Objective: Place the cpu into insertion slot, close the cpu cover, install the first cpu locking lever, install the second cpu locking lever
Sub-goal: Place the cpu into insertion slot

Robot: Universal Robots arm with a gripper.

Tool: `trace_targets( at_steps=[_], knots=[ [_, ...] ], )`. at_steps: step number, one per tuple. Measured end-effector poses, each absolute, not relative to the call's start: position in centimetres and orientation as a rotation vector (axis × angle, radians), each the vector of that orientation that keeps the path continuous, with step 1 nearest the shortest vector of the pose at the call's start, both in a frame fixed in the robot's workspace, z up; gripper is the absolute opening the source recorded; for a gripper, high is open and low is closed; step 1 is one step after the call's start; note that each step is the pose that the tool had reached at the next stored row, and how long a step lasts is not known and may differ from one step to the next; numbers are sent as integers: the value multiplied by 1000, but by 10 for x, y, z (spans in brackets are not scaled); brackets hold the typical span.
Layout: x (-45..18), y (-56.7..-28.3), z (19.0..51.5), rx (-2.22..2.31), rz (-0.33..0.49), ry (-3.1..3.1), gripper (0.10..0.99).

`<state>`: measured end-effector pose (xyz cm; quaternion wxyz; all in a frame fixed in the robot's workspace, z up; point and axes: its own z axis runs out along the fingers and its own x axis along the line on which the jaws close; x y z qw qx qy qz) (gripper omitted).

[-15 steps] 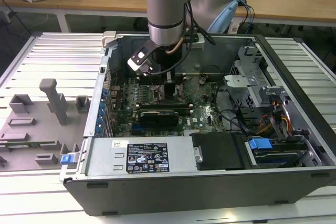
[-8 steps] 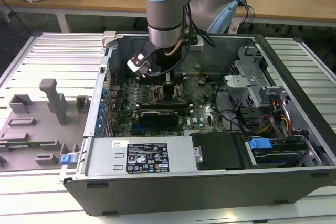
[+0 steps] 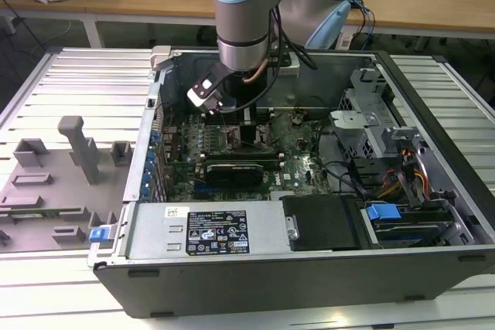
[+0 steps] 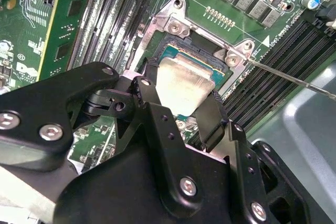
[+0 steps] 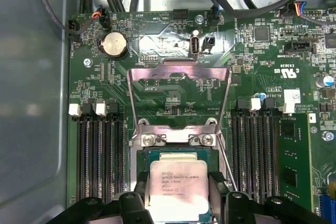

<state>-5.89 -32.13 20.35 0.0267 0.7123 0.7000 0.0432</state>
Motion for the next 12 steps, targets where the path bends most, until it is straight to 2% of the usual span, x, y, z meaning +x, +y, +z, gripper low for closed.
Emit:
trace_targets(
  at_steps=[12],
  knots=[
    [-59,-320,200,2199,134,2164,537]
  ],
)
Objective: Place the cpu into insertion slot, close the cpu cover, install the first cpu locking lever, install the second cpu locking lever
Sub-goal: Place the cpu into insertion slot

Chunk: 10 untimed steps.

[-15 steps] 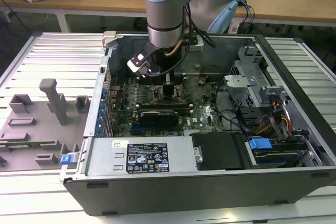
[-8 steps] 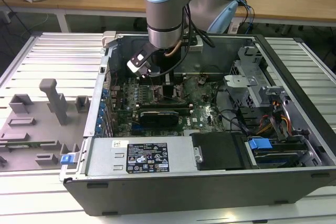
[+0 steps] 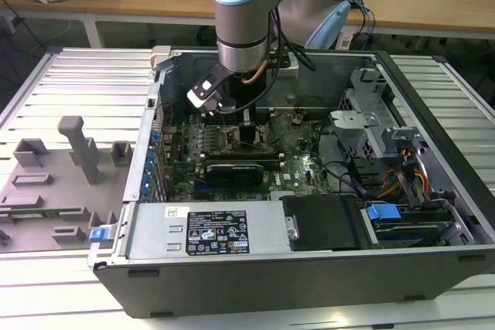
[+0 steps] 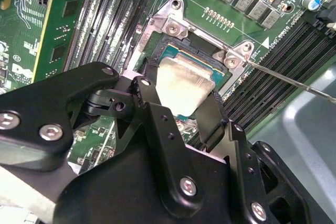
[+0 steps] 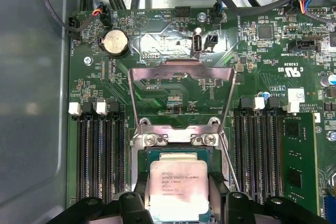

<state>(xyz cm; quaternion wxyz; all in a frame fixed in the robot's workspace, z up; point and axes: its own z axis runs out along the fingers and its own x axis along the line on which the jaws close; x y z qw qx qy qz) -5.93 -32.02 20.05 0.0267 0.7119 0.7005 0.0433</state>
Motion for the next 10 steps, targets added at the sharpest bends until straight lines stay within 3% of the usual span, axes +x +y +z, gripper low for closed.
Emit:
trace_targets(
  at_steps=[8,9,10],
  knots=[
    [-60,-320,200,2199,133,2164,545],
    [-60,-320,200,2199,133,2164,612],
    [-60,-320,200,2199,133,2164,612]
  ],
)
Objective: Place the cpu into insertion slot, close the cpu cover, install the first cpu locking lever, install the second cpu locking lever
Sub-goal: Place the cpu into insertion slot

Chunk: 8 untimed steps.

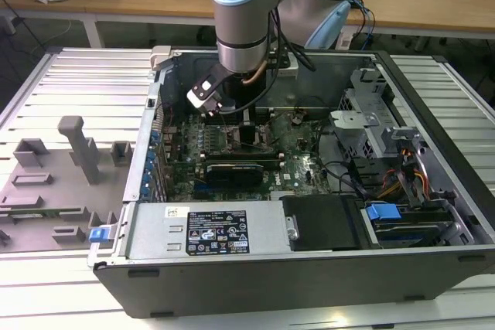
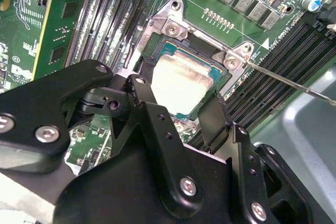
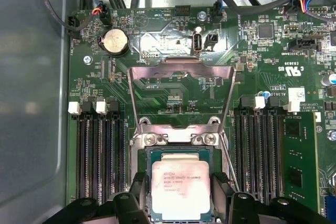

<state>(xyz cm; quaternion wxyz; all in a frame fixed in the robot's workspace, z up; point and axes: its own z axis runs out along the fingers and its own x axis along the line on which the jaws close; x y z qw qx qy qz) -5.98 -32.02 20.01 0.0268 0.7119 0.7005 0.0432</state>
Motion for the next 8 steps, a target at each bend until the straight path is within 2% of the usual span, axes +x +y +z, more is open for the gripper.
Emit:
trace_targets(
  at_steps=[8],
  knots=[
    [-60,-320,206,2199,133,2164,612]
  ],
)
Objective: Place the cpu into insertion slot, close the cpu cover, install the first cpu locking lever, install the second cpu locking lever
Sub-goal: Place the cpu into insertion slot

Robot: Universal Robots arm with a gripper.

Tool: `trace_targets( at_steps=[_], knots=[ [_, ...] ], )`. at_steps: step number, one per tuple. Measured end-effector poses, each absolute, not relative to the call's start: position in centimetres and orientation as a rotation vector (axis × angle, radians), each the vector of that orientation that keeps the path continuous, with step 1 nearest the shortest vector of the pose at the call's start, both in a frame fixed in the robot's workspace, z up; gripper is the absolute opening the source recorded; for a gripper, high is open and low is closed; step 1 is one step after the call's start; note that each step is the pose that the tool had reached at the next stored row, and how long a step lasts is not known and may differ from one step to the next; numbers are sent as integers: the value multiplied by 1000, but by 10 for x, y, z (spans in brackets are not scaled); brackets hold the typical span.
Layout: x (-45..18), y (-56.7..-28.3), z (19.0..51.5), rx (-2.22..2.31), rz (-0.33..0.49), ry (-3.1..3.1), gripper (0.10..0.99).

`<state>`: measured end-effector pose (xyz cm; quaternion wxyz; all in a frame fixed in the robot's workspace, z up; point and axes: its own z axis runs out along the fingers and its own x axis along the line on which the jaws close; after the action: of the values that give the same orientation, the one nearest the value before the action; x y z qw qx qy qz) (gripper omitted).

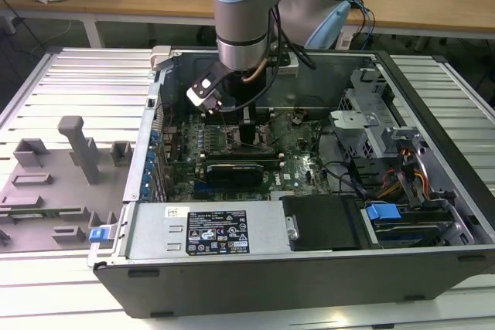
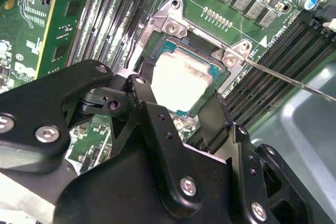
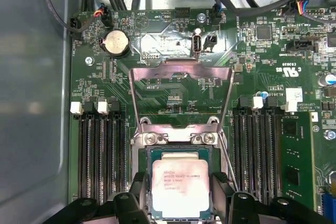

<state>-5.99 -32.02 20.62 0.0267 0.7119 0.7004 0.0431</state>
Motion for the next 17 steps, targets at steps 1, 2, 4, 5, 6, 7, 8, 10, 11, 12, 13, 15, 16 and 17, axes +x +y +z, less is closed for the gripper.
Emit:
trace_targets(
  at_steps=[1,2,4,5,6,7,8,10,11,12,13,15,16,17],
  knots=[
    [-60,-320,207,2199,133,2164,612],
    [-60,-320,207,2199,134,2164,612],
    [-60,-320,207,2199,133,2164,612],
    [-60,-320,208,2199,133,2164,612],
    [-60,-320,208,2199,133,2164,612],
    [-60,-320,208,2199,133,2164,612],
    [-60,-320,208,2199,133,2164,596],
    [-60,-320,208,2199,133,2164,529],
    [-60,-320,208,2199,133,2164,408],
    [-60,-320,208,2199,133,2164,408],
    [-60,-320,208,2199,133,2164,345],
    [-60,-320,209,2199,133,2164,286],
    [-60,-320,209,2199,133,2164,165],
    [-60,-320,209,2199,133,2164,165]
  ],
)
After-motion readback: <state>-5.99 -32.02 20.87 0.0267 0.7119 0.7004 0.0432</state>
